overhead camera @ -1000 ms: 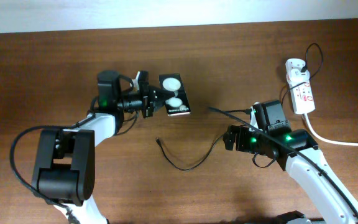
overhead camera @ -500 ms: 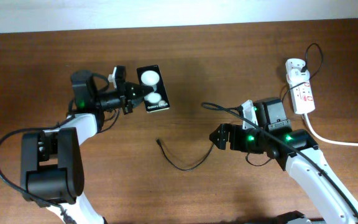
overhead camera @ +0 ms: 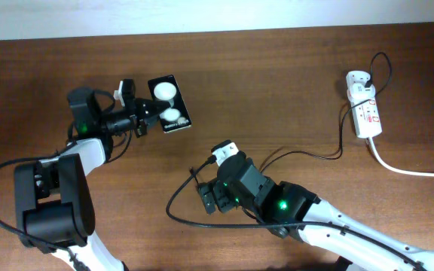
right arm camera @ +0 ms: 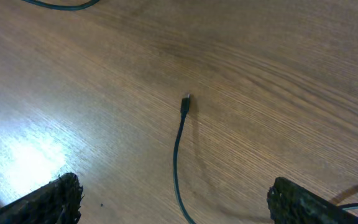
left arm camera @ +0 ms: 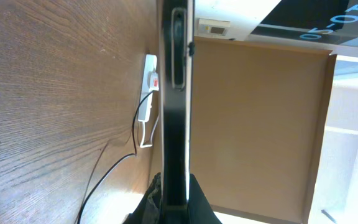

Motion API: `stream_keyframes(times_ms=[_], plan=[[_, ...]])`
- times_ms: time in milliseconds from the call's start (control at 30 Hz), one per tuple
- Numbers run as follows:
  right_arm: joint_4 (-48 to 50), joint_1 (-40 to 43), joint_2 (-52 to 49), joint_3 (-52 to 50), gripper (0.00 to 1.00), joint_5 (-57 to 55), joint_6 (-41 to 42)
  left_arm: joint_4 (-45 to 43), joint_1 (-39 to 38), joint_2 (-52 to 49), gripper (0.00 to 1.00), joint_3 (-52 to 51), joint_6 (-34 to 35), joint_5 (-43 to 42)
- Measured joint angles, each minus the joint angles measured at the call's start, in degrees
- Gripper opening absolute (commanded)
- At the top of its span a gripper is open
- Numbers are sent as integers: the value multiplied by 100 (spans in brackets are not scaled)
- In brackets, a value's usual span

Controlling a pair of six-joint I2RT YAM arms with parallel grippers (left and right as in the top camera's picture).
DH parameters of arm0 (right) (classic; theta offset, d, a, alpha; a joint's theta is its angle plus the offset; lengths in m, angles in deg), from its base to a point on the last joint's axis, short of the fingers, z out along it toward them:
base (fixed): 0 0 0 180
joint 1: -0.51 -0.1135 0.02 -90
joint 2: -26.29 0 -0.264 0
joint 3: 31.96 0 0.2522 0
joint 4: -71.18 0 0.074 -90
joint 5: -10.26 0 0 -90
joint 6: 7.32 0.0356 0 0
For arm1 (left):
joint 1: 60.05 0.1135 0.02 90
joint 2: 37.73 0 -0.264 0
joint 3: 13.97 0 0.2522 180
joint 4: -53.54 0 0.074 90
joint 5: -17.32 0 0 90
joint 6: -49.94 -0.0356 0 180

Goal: Plug charger to phone and switch on socket
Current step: 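Lower the right gripper over the black cable's USB-C end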

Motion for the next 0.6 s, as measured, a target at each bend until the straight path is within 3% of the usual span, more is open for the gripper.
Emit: stream_keyframes(times_ms=[67,167,300,533,600], plan=[[201,0,-9,0,99,74,-31,0,4,0,0,0,0,-33],[739,-33,-149,57,88,111,-612,-2,0,0,0,0,-2,-90],[487,-136,-1447,597,68,157,-1143,-7,59,0,0,0,-42,-127],[470,-374,-2736,925,57,177,-1416,-2,531,0,0,0,-61,-140],[492,-374,-2977,931,49,175,-1423,-4,627,0,0,0,-61,-138]])
